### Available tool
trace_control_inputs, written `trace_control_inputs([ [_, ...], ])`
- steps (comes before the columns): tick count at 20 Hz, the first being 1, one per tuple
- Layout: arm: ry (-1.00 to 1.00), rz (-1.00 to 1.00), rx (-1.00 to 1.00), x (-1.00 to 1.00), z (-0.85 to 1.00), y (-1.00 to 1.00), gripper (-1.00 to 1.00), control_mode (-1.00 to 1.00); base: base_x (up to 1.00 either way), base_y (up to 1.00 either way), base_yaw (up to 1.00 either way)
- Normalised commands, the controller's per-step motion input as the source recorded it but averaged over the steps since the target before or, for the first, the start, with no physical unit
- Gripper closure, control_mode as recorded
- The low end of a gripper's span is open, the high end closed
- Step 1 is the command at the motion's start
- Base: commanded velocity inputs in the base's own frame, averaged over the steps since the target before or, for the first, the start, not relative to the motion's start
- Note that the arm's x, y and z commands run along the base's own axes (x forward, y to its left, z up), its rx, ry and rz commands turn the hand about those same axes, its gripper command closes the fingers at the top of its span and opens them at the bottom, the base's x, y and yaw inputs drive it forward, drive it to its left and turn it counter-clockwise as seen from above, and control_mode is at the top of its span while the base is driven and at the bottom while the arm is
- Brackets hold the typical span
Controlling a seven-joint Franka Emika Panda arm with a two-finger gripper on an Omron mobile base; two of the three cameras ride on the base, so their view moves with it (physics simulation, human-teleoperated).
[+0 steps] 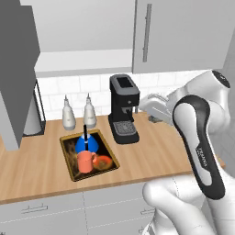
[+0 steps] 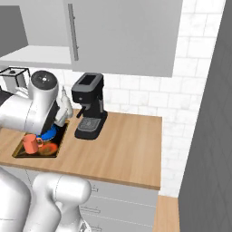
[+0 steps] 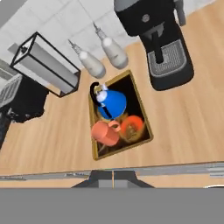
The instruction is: Pick the kettle from the counter and place it on the tray. Then pick the mug from the cabinet and place it on the tray. Then close the cabinet doors.
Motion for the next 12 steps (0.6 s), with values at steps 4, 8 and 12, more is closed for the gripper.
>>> trace_control_inputs([
  [4,0.01,0.50,-0.51,-0.04,-0.34,0.97,1.00,-1.00,0.00,0.00,0.00],
  [8,0.02,0.31,-0.53,-0.03,-0.56,0.51,1.00,-1.00,0.00,0.00,0.00],
  [12,-0.14,0.25,-0.64,0.00,-0.80,0.56,1.00,-1.00,0.00,0.00,0.00],
])
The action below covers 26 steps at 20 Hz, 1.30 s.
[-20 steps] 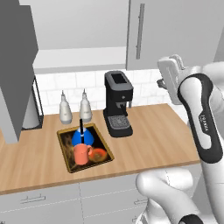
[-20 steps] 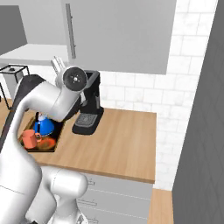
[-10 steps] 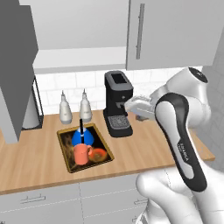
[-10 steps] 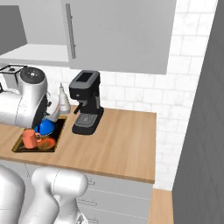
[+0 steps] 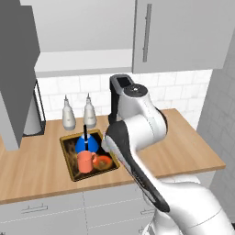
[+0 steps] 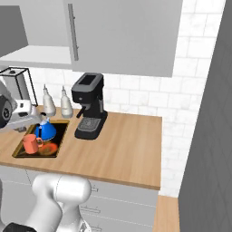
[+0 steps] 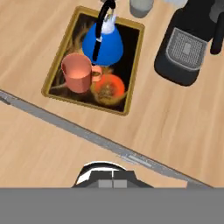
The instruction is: Pick the kettle from the counter and place it on the tray. Then pick the mug from the cabinet and place it on the tray. Then close the cabinet doors.
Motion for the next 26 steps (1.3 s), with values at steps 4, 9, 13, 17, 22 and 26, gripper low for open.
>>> trace_control_inputs([
  [4,-0.22,0.34,-0.58,0.00,-0.52,0.53,1.00,-1.00,0.00,0.00,0.00],
  [9,-0.29,0.37,-0.49,0.00,-0.29,0.63,1.00,-1.00,0.00,0.00,0.00],
  [13,-0.11,0.34,-0.49,0.04,-0.41,0.53,1.00,-1.00,0.00,0.00,0.00],
  [17,-0.06,0.03,-0.44,0.00,-0.29,0.36,1.00,-1.00,0.00,0.00,0.00],
  [22,-0.07,-0.03,-0.31,0.00,0.00,0.91,1.00,-1.00,0.00,0.00,0.00],
  [26,0.00,-0.03,-0.08,0.00,-0.01,0.30,1.00,-1.00,0.00,0.00,0.00],
])
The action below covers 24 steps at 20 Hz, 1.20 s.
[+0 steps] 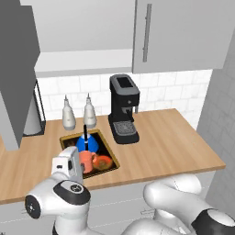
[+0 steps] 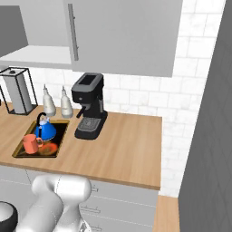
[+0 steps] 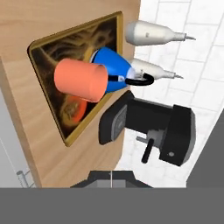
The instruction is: Pick the kettle from the counter and place it on the tray. Then pick the mug from the cabinet and place it on the tray. Then close the cabinet doors.
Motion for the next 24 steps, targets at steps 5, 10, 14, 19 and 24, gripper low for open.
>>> trace_control_inputs([
  [5,-0.23,0.00,-0.04,0.00,0.02,0.57,1.00,-1.00,0.00,0.00,0.00],
  [10,-0.33,0.00,-0.17,0.00,0.07,0.61,1.00,-1.00,0.00,0.00,0.00],
  [14,-0.36,0.01,-0.13,0.00,0.58,0.51,1.00,-1.00,0.00,0.00,0.00],
  [19,-0.36,0.05,-0.25,0.00,0.43,0.68,1.00,-1.00,0.00,0.00,0.00],
  [24,-0.30,0.12,-0.26,0.00,0.09,0.61,1.00,-1.00,0.00,0.00,0.00],
])
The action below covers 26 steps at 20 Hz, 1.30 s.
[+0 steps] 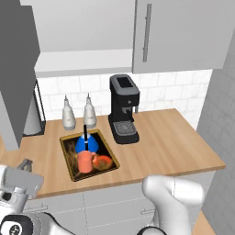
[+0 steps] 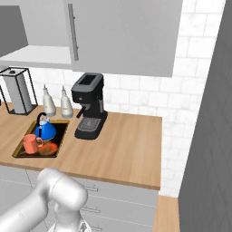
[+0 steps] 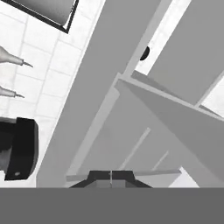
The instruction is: Pick the kettle from the counter and place it on the tray. Then pick the mug from the cabinet and place it on the tray. Then close the cabinet doors.
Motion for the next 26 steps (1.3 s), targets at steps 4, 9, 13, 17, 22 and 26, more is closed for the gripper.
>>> trace_control_inputs([
  [4,-0.34,0.17,-0.25,0.00,0.17,0.51,1.00,-1.00,0.00,0.00,0.00],
  [9,-0.05,0.04,-0.15,-0.01,0.05,0.34,1.00,-1.00,0.00,0.00,0.00],
  [13,0.00,0.00,-0.18,0.00,0.00,0.47,1.00,-1.00,0.00,0.00,0.00],
  [17,0.00,0.00,-0.14,-0.06,0.08,0.44,1.00,-1.00,0.00,0.00,0.00],
  [22,0.13,0.00,-0.16,0.17,0.22,0.63,1.00,-1.00,0.00,0.00,0.00],
  [26,0.06,0.00,-0.14,0.28,0.44,0.46,1.00,-1.00,0.00,0.00,0.00],
])
